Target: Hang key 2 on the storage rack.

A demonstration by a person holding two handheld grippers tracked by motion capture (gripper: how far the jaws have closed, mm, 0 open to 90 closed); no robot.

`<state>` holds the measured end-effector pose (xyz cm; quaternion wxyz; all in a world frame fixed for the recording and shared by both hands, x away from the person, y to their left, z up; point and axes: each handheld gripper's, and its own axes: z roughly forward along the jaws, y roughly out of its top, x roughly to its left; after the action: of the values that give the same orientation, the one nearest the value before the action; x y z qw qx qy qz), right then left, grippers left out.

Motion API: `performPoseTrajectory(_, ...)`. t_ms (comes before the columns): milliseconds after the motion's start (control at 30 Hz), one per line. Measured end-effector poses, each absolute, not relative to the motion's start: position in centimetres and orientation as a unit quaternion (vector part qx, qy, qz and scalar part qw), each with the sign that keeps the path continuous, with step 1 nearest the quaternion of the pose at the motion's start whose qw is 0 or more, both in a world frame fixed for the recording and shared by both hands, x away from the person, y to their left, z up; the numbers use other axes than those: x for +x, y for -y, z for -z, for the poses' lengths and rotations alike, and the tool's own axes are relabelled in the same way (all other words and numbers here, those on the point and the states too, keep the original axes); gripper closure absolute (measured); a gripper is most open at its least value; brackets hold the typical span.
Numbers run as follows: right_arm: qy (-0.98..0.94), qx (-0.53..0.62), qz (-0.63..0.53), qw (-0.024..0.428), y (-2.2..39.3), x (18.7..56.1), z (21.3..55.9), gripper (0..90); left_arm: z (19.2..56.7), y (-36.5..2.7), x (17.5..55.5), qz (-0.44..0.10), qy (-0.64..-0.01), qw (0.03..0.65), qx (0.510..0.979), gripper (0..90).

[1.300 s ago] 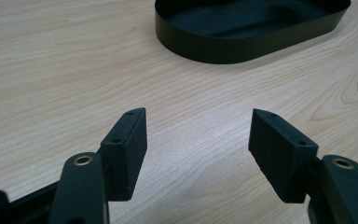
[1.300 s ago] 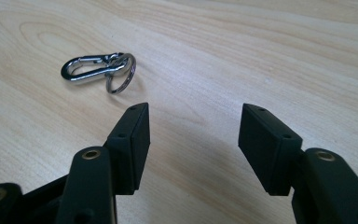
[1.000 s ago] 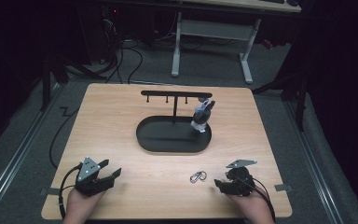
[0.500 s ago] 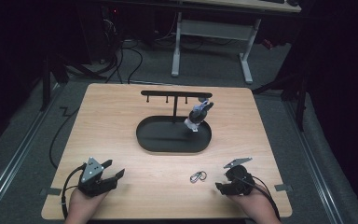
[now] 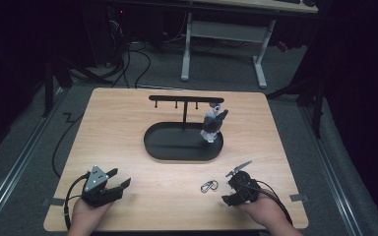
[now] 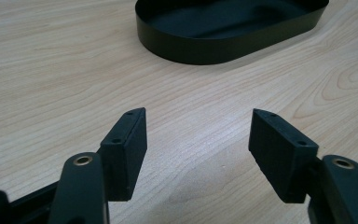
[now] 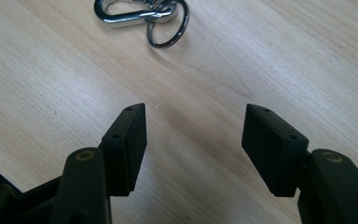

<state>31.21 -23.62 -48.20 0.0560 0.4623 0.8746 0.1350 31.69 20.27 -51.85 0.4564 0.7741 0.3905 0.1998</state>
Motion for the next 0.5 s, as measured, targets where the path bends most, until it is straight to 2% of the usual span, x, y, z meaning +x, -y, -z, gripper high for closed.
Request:
performPoseTrajectory(433, -0.885, 0.451, -0.107, 0.034, 22.2, 32.0, 47.8, 39.8, 51.8, -20.3, 31.7, -0.198, -0.388, 0.458, 0.775, 37.7)
performPoseTrajectory(500, -0.887, 0.448, -0.11, 0.029, 22.0, 32.2, 47.8, 42.3, 51.7, -20.3, 31.7, -0.199, -0.386, 0.458, 0.776, 37.7)
